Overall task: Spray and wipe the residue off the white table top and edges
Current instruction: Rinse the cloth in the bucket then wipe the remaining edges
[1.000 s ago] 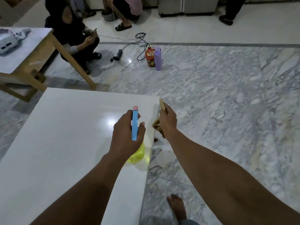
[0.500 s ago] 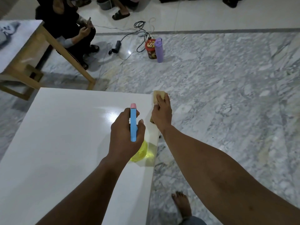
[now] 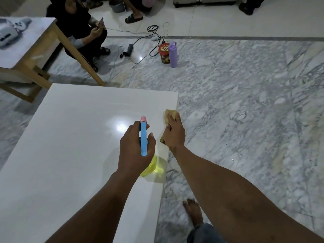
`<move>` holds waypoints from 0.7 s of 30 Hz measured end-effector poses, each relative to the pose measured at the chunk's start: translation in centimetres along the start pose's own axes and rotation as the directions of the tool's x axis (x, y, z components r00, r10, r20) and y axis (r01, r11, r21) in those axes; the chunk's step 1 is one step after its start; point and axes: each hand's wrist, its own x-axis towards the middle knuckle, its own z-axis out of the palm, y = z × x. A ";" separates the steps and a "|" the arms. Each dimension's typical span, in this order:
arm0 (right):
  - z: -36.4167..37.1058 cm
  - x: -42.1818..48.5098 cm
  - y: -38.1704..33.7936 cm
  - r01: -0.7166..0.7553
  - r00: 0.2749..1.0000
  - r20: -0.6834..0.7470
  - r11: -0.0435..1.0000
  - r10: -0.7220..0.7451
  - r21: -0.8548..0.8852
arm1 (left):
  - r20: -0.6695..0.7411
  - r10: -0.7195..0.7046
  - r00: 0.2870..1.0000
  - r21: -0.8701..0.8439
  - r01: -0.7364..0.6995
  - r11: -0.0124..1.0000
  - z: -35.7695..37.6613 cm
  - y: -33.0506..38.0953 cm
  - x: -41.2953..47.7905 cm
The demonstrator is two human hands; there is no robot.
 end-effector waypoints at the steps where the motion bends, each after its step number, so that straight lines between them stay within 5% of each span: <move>1: 0.0 -1.0 0.2 -0.001 1.000 0.000 1.000 0.001 0.000 | -0.006 0.005 1.000 -0.001 -0.005 1.000 -0.2 -0.2 -0.8; 11: 2.0 -13.2 3.3 0.025 1.000 0.016 0.992 -0.024 -0.127 | -0.058 0.002 0.998 0.039 0.001 0.999 -4.4 -3.2 -12.6; 17: 2.7 -23.1 5.4 0.110 0.993 0.084 0.932 -0.086 -0.345 | -0.103 -0.023 0.994 0.032 0.026 0.999 -7.4 -5.3 -21.6; 21: 3.4 -30.0 6.7 0.161 0.984 0.122 0.953 -0.133 -0.256 | -0.110 -0.031 0.993 0.030 0.034 0.999 -9.2 -6.7 -28.1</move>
